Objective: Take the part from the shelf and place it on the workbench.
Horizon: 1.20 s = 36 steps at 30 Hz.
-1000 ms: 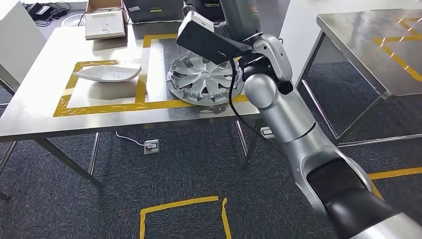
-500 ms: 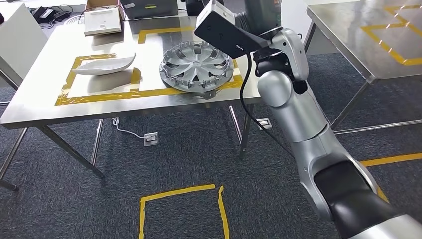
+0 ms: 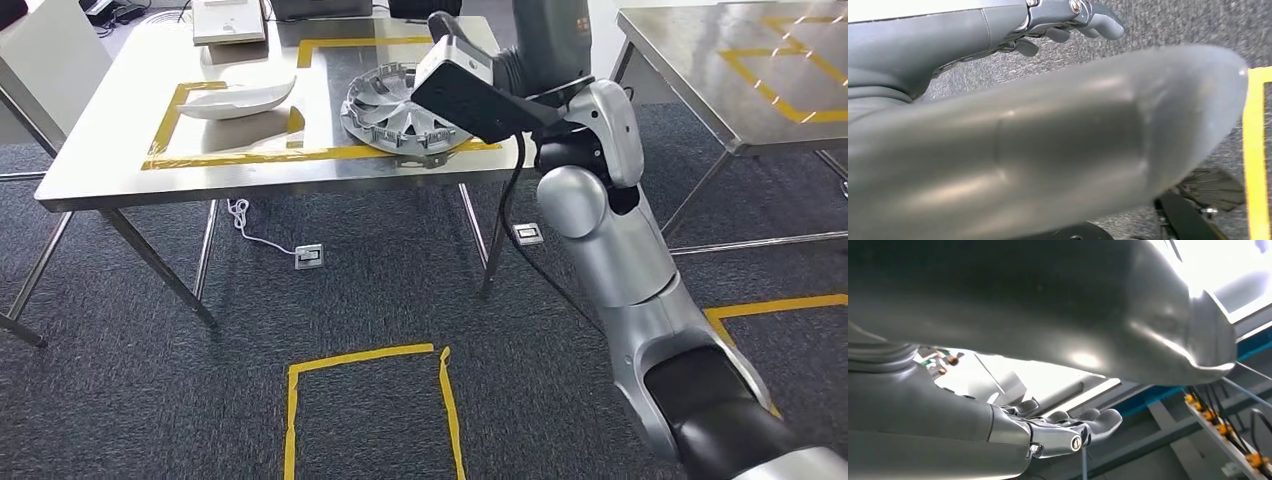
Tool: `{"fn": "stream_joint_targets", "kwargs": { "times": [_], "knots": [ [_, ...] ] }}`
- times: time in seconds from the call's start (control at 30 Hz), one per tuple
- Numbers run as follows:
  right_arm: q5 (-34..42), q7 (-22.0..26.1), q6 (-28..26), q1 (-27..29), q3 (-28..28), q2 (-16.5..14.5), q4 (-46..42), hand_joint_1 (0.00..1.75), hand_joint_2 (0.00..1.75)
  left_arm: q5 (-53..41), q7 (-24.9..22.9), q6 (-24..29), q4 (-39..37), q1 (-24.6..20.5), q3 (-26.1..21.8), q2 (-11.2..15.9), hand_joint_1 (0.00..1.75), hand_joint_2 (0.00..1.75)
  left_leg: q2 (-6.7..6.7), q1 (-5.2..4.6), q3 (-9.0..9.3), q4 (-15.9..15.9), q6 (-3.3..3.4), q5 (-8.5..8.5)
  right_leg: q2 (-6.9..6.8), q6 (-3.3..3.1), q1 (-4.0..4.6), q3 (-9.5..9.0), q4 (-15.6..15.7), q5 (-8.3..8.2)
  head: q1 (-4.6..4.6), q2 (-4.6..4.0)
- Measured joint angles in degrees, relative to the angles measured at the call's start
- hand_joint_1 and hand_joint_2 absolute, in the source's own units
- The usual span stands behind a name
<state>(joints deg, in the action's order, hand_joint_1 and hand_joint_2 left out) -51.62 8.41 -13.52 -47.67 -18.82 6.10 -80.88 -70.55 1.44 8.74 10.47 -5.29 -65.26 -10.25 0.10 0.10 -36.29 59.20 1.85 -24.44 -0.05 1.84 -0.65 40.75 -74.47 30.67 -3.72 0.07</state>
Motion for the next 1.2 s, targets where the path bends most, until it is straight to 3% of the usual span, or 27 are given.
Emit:
{"fn": "stream_joint_targets", "kwargs": {
  "times": [0.07, 0.13, 0.2, 0.27, 0.33, 0.4, 0.43, 0.5, 0.53, 0.57, 0.63, 0.67, 0.73, 0.77, 0.8, 0.83, 0.9, 0.93, 0.97, 1.0, 1.03, 1.07, 1.13, 1.17, 1.2],
  "knots": [
    [-0.7, -0.2, 0.5, 0.6, 0.0, 0.0, -0.4, 0.00, 0.00, -0.3, 0.4, 0.0, 0.0, -0.2, 0.0, -0.1, 0.00, 0.00, -0.02, -0.06, -1.44, 0.2, -0.22, 1.18, 0.02, -0.72, 0.49, -5.90, 6.1, -1.71, -0.01, 0.01],
    [-2.4, -0.8, 1.6, 0.9, -0.1, 0.0, -0.5, 0.00, 0.00, -0.7, 0.5, 0.0, 0.0, -0.6, 0.0, -0.3, 0.00, 0.00, -0.11, -0.16, -2.19, 0.3, -0.71, 2.27, -0.01, -1.57, 1.00, -10.99, 13.3, -0.40, -0.01, 0.02],
    [-4.5, -1.2, 2.7, 1.5, -0.4, 0.0, 0.6, 0.00, 0.00, -0.9, 0.6, -0.1, 0.0, -1.0, 0.0, -0.5, 0.00, 0.00, -0.16, -0.12, -2.38, -0.2, -1.48, 3.49, -0.05, -2.35, 1.35, -12.15, 16.2, 0.21, -0.08, 0.02],
    [-6.2, -1.2, 2.8, 2.3, -0.9, 0.0, 4.2, 0.00, 0.00, -1.2, 0.9, -0.1, 0.0, -1.1, 0.0, -0.5, 0.00, 0.00, -0.22, 0.05, -2.68, 0.0, -2.11, 3.33, -0.21, -3.09, 1.23, -11.46, 16.6, -1.19, -0.07, 0.02],
    [-6.6, -0.8, 0.8, 3.2, -1.3, 0.0, 10.2, 0.00, 0.00, -1.7, 1.0, 0.0, 0.0, -1.1, 0.2, -0.5, 0.00, 0.00, -0.36, 0.10, -4.12, 3.7, -2.31, -0.86, -0.41, -3.65, 1.02, -10.43, 17.0, -2.80, 0.23, 0.02],
    [-5.6, 0.1, -2.5, 4.8, -0.9, -0.1, 18.0, 0.00, 0.00, -2.2, 0.9, 0.1, 0.0, -1.1, 0.3, -0.5, 0.00, 0.00, -0.45, 0.09, -6.00, 10.7, -2.38, -6.10, -0.54, -3.79, 1.14, -8.95, 16.9, -4.21, 0.47, 0.02],
    [-4.6, 0.7, -4.2, 5.8, -0.3, 0.0, 22.2, 0.00, 0.00, -2.4, 0.7, 0.1, 0.0, -1.0, 0.4, -0.4, 0.00, 0.00, -0.45, 0.11, -6.46, 13.9, -2.45, -7.01, -0.64, -3.69, 1.21, -8.15, 16.9, -4.91, 0.51, 0.01],
    [-2.1, 1.7, -6.0, 7.6, 1.4, 0.4, 30.7, 0.00, 0.00, -2.7, -0.2, 0.2, 0.0, -0.9, 0.5, -0.3, 0.00, 0.00, -0.44, 0.29, -5.33, 16.3, -2.68, -5.10, -0.87, -3.35, 1.32, -6.41, 16.8, -6.31, 0.62, 0.01],
    [-0.5, 1.9, -5.8, 8.5, 2.6, 0.8, 34.6, 0.00, 0.00, -2.8, -0.7, 0.2, 0.0, -0.8, 0.6, -0.2, 0.00, 0.00, -0.44, 0.48, -3.40, 15.0, -2.82, -3.66, -0.98, -3.10, 1.33, -5.50, 16.6, -6.96, 0.62, 0.01],
    [1.2, 1.6, -4.7, 9.3, 4.0, 1.4, 38.3, 0.00, 0.00, -2.9, -1.3, 0.4, 0.0, -0.8, 0.6, -0.2, 0.00, 0.00, -0.52, 0.77, -0.55, 12.1, -3.07, -3.39, -1.07, -2.79, 1.35, -4.57, 16.4, -7.53, 0.63, 0.02],
    [4.2, 0.0, -1.4, 11.4, 7.0, 2.7, 45.0, 0.00, 0.00, -3.1, -2.1, 0.7, 0.0, -0.7, 0.7, 0.0, 0.00, 0.00, -1.06, 1.00, 4.90, 4.9, -3.00, -5.33, -1.23, -2.08, 1.47, -3.07, 15.7, -8.52, 0.51, 0.02],
    [5.4, -1.7, 0.7, 12.9, 8.4, 3.2, 48.1, 0.00, 0.00, -3.3, -2.4, 0.8, 0.0, -0.6, 0.8, 0.1, 0.00, 0.00, -1.30, 0.93, 6.30, 2.6, -2.65, -6.41, -1.31, -1.75, 1.55, -2.66, 15.6, -9.06, 0.41, 0.02],
    [6.9, -5.8, 4.3, 17.5, 10.7, 3.6, 53.6, 0.00, 0.00, -3.4, -2.5, 0.9, 0.0, -0.1, 1.0, 0.3, 0.00, 0.00, -1.32, 0.65, 6.10, 1.5, -1.33, -6.25, -1.37, -1.14, 1.47, -2.33, 15.8, -9.97, 0.19, 0.02],
    [7.0, -8.2, 5.7, 20.4, 11.4, 3.6, 55.9, 0.00, 0.00, -3.4, -2.4, 0.9, 0.0, 0.2, 1.0, 0.5, 0.00, 0.00, -1.23, 0.59, 5.69, 1.4, -0.78, -5.72, -1.22, -0.81, 1.29, -2.03, 15.6, -9.51, 0.13, 0.02],
    [6.8, -10.7, 6.7, 23.5, 11.9, 3.6, 57.7, 0.00, 0.00, -3.4, -2.3, 0.9, 0.0, 0.4, 1.1, 0.6, 0.00, 0.00, -1.18, 0.58, 5.08, 1.4, -0.24, -5.12, -1.00, -0.49, 1.10, -1.41, 14.5, -7.99, 0.07, 0.02],
    [6.6, -14.0, 7.8, 26.6, 12.2, 3.5, 59.4, 0.00, 0.00, -3.5, -2.1, 0.9, 0.0, 0.5, 1.1, 0.7, 0.00, 0.00, -1.20, 0.52, 4.33, 1.3, 0.23, -4.45, -0.74, -0.22, 0.94, -0.42, 12.3, -5.40, 0.02, 0.02],
    [7.5, -20.8, 9.7, 32.5, 12.8, 2.9, 62.4, 0.00, 0.00, -3.5, -1.2, 1.2, 0.0, 0.7, 1.2, 0.8, 0.00, 0.00, -1.45, 0.15, 2.40, 1.4, 0.80, -3.13, -0.30, -0.04, 0.82, 1.96, 4.9, 0.76, -0.15, 0.02],
    [9.0, -23.3, 10.2, 35.2, 13.5, 2.5, 63.8, 0.00, 0.00, -3.5, -0.4, 1.6, 0.0, 0.8, 1.2, 0.8, 0.00, 0.00, -1.51, -0.06, 1.43, 1.4, 0.90, -2.49, -0.13, -0.13, 0.85, 2.71, 1.1, 2.71, -0.21, 0.02],
    [11.3, -24.5, 10.3, 37.5, 14.6, 1.9, 64.8, 0.00, 0.00, -3.5, 0.5, 2.1, 0.0, 1.0, 1.2, 0.8, 0.00, 0.00, -1.48, -0.23, 0.53, 1.5, 0.91, -1.91, 0.00, -0.29, 0.90, 2.68, -1.3, 3.34, -0.26, 0.01],
    [14.1, -24.7, 10.4, 39.6, 16.2, 1.2, 65.5, 0.00, 0.00, -3.4, 1.4, 2.8, 0.0, 1.1, 1.2, 0.8, 0.00, 0.00, -1.35, -0.35, -0.32, 1.6, 0.87, -1.39, 0.08, -0.48, 0.97, 1.67, -1.8, 2.70, -0.30, 0.02],
    [17.2, -24.5, 10.8, 41.2, 18.2, 0.6, 66.1, 0.00, 0.00, -3.4, 2.3, 3.4, 0.0, 1.1, 1.2, 0.8, 0.00, 0.00, -1.19, -0.41, -1.10, 1.8, 0.79, -0.90, 0.10, -0.69, 1.04, -0.45, -0.4, 1.30, -0.39, 0.01],
    [20.1, -24.0, 11.4, 42.5, 20.2, 0.0, 66.6, 0.00, 0.00, -3.5, 2.9, 3.8, -0.1, 1.1, 1.2, 0.9, 0.00, 0.00, -0.99, -0.43, -1.75, 1.9, 0.66, -0.43, 0.08, -0.94, 1.13, -3.59, 2.9, 0.11, -0.52, 0.01],
    [24.4, -22.8, 13.5, 43.6, 24.3, -1.0, 67.2, 0.00, 0.00, -3.8, 3.4, 4.2, -0.1, 0.9, 1.5, 0.9, 0.00, 0.00, -0.38, -0.48, -2.52, 1.9, 0.16, 0.53, 0.01, -1.57, 1.51, -9.92, 11.1, 0.33, -0.89, 0.01],
    [25.6, -22.3, 14.5, 43.9, 26.3, -1.6, 67.5, 0.00, 0.44, -4.0, 3.4, 4.2, -0.1, 0.8, 1.6, 0.9, 0.00, 0.00, -0.04, -0.46, -2.56, 1.8, -0.16, 1.00, 0.00, -1.87, 1.74, -11.71, 13.9, 0.95, -1.13, 0.02],
    [26.3, -22.0, 15.0, 44.0, 27.4, -1.8, 67.6, 0.00, 0.58, -4.2, 3.4, 4.2, -0.1, 0.7, 1.7, 0.9, 0.00, 0.00, 0.15, -0.47, -2.55, 1.7, -0.35, 1.23, -0.01, -2.03, 1.88, -12.42, 15.3, 1.56, -1.24, 0.01]
  ]
}}
